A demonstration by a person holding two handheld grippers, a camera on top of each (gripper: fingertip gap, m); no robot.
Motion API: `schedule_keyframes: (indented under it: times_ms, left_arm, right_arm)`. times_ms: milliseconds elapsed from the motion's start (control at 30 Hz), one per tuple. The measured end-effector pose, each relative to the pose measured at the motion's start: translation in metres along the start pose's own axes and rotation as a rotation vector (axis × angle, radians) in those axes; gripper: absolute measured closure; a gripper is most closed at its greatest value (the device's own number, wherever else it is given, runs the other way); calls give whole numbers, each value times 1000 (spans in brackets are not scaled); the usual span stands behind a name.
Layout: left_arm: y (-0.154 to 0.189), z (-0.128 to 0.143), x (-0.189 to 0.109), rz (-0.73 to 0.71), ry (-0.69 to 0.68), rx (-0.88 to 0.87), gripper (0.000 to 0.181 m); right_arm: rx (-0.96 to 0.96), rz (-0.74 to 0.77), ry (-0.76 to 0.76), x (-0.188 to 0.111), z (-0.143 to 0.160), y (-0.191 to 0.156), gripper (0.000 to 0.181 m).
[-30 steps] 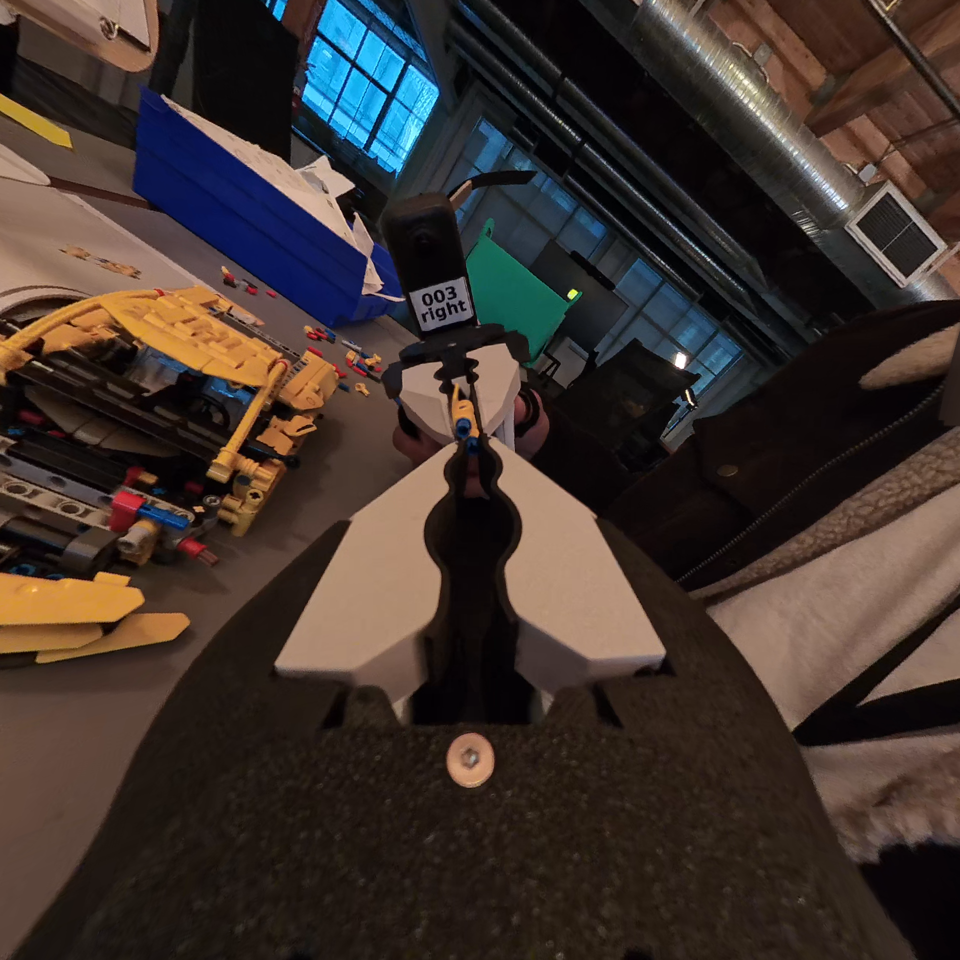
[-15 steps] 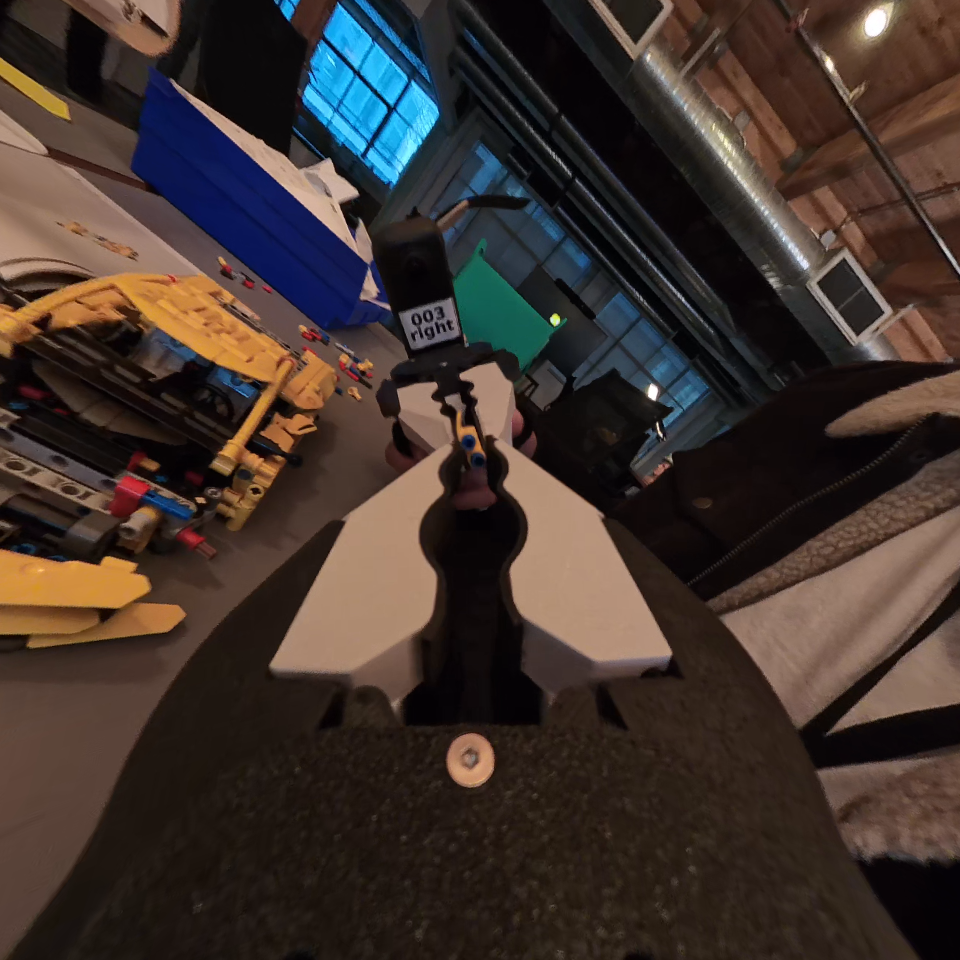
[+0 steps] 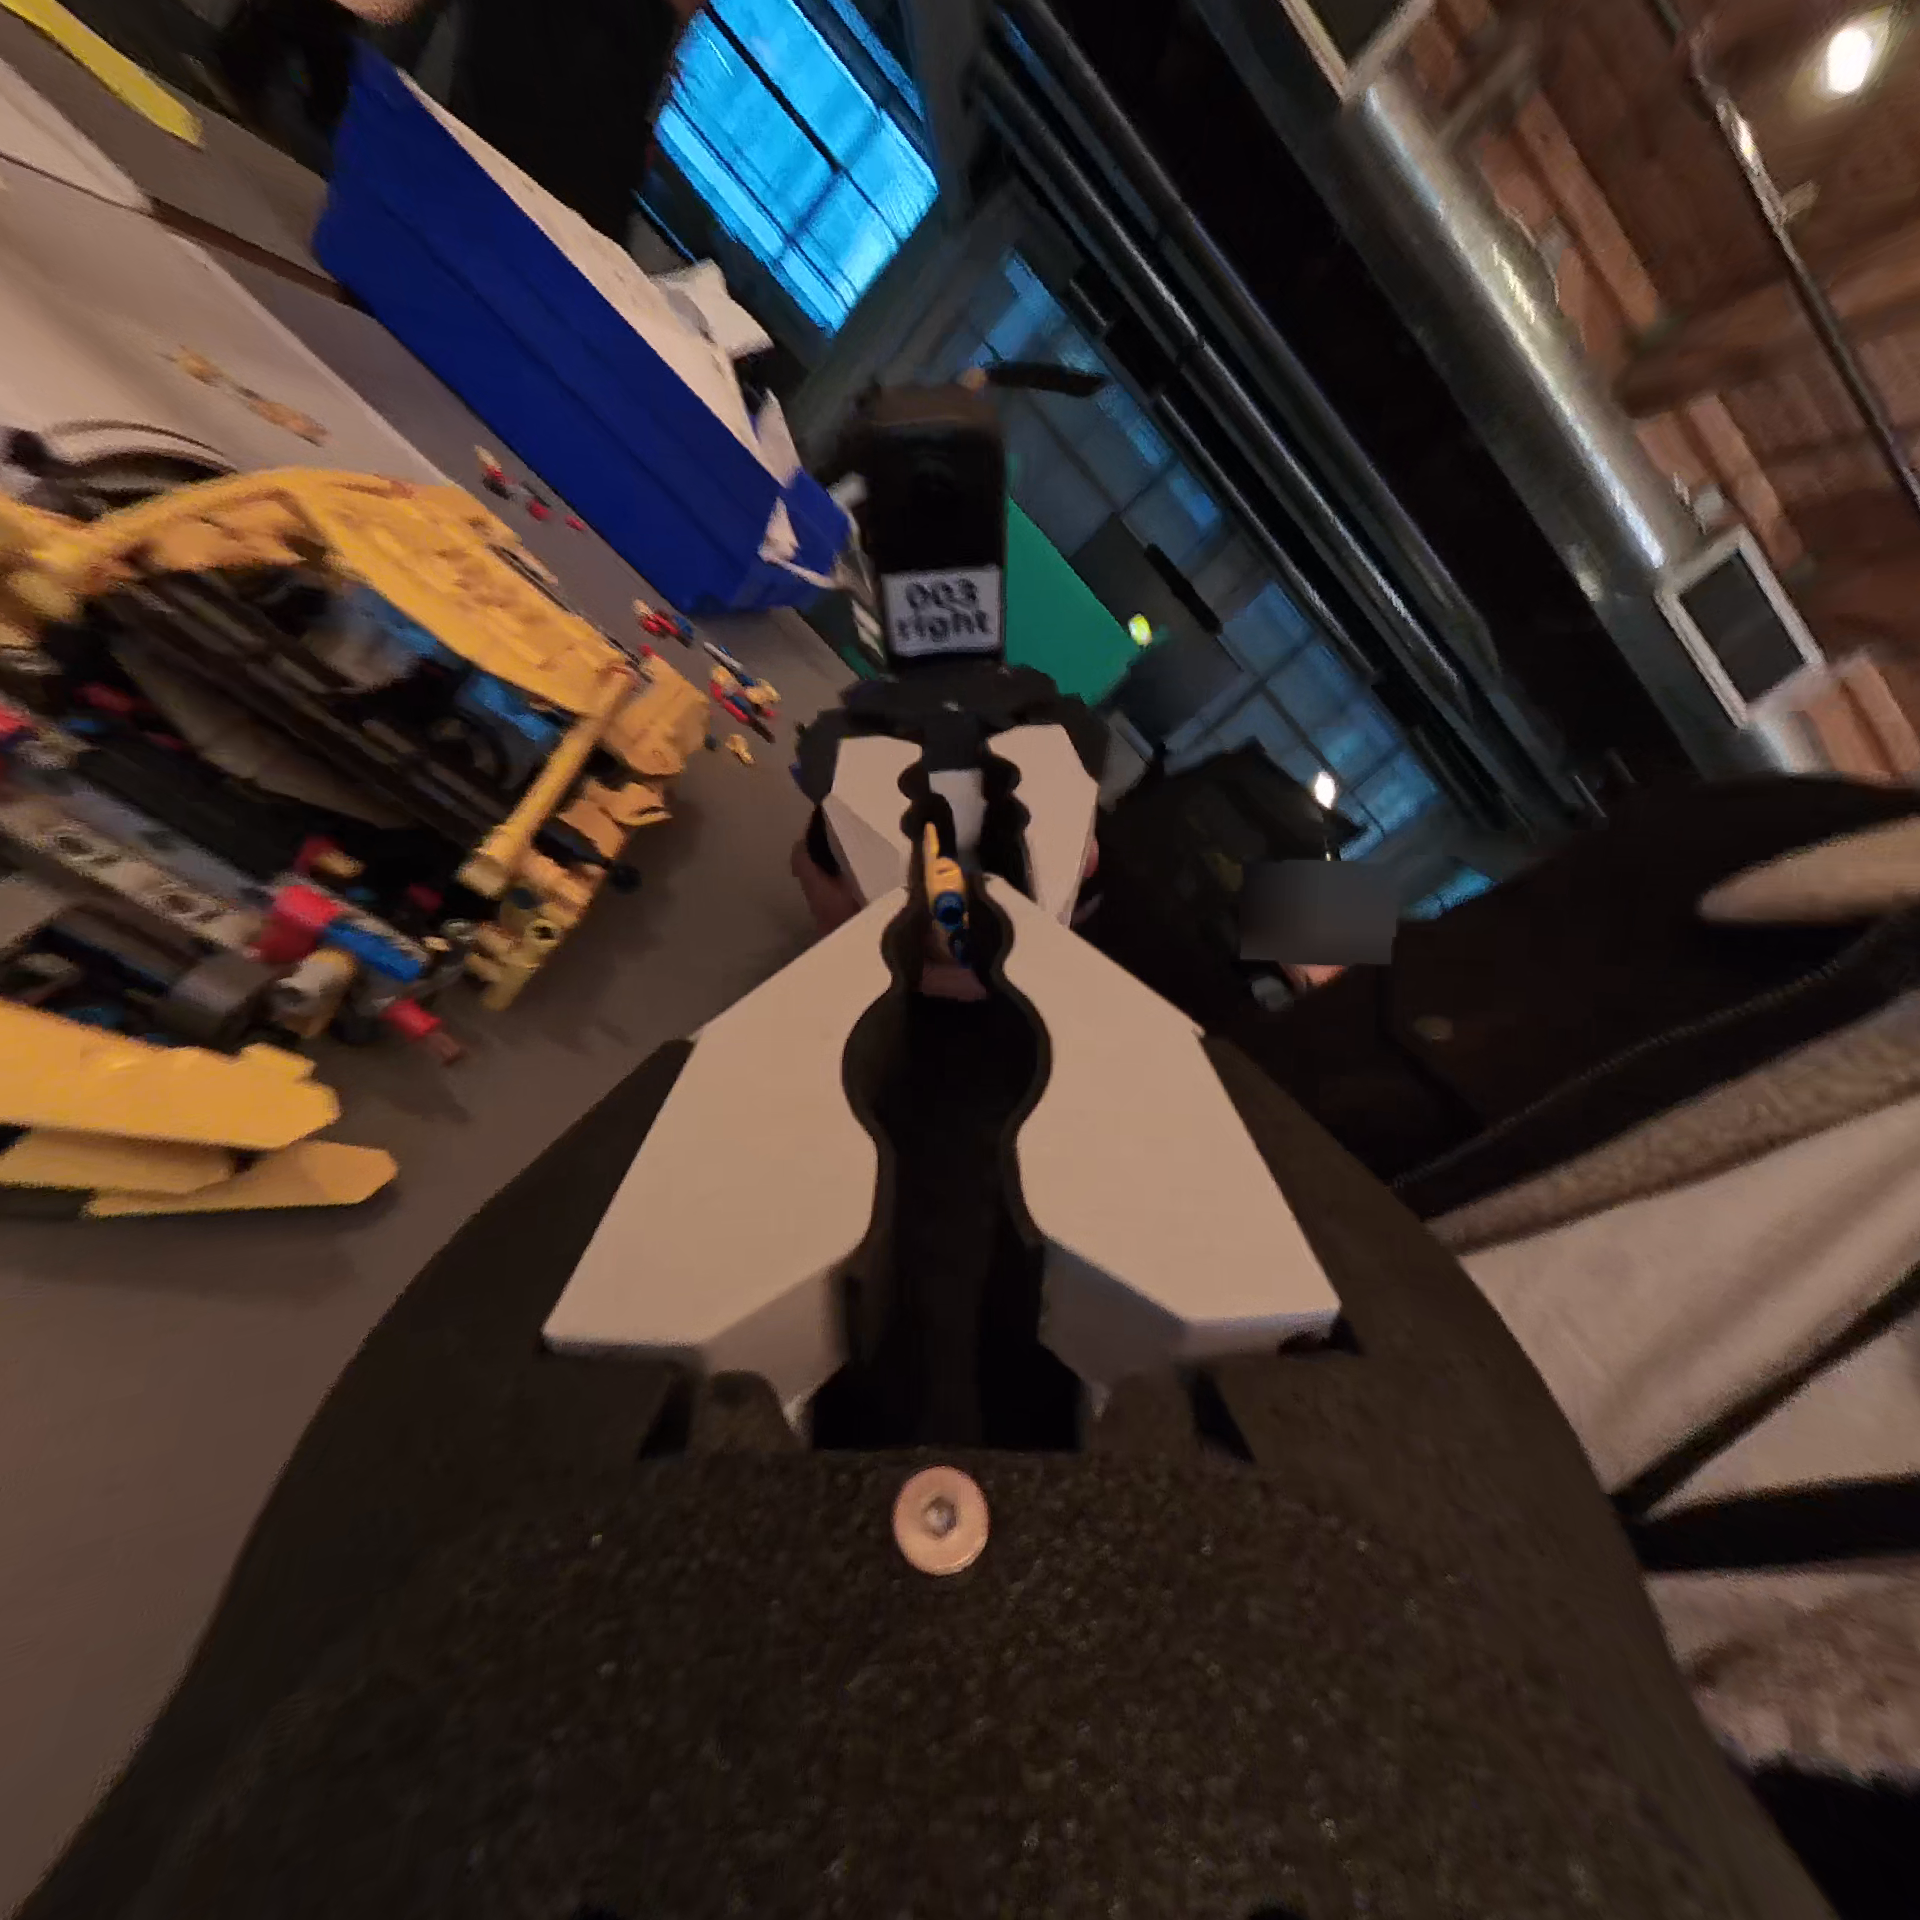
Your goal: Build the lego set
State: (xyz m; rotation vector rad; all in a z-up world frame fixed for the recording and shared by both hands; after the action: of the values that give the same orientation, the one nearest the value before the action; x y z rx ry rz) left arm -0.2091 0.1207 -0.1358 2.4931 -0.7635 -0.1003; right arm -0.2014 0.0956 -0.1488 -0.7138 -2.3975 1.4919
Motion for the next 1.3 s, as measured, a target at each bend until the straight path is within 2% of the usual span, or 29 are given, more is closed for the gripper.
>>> schedule_keyframes:
  times_ms: [67,167,267,367,500,600,733,867,967,1167,1300]
  left_arm:
    - [-16,-10,-11,-70,80,-65,174]
    - [-31,-21,-25,-118,182,-153,175]
    - [-36,-24,-30,-141,213,-173,174]
    - [-37,-24,-30,-148,218,-172,174]
    - [-35,-34,-36,-124,292,-162,174]
    - [-25,-42,-37,-85,333,-94,174]
    - [-9,-43,-31,-56,318,38,174]
    - [-7,-41,-31,-54,310,46,174]
    - [-8,-39,-29,-56,295,44,174]
    - [-14,-35,-27,-122,257,66,174]
    - [-13,-35,-26,-110,257,72,174]
  right_arm:
    - [-78,127,122,-13,-19,13,151]
    - [-275,247,290,-32,-43,10,147]
    - [-425,353,383,-43,-55,9,146]
    - [-449,399,419,-48,-59,11,146]
    - [-374,349,394,-40,-55,11,146]
    - [-113,221,281,-5,-43,10,147]
    - [81,-36,285,34,-45,-8,151]
    - [93,-152,324,32,-51,-16,163]
    - [47,-97,314,32,-50,-12,175]
    - [-109,102,331,30,-51,-3,175]
    - [-63,46,333,29,-50,-5,175]
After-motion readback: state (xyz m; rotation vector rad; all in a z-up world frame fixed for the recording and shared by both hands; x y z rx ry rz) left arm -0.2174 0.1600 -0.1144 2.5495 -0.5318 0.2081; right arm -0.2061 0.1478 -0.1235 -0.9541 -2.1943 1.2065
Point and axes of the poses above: each gripper's, where its closed fingertips meet, x out along the fingers, z out of its underside, y = z × x across the jaws, the point moved 1 cm from there along -x, back along the fingers, and after that the axes turned 15 degrees about x, right-handed, at the moved point
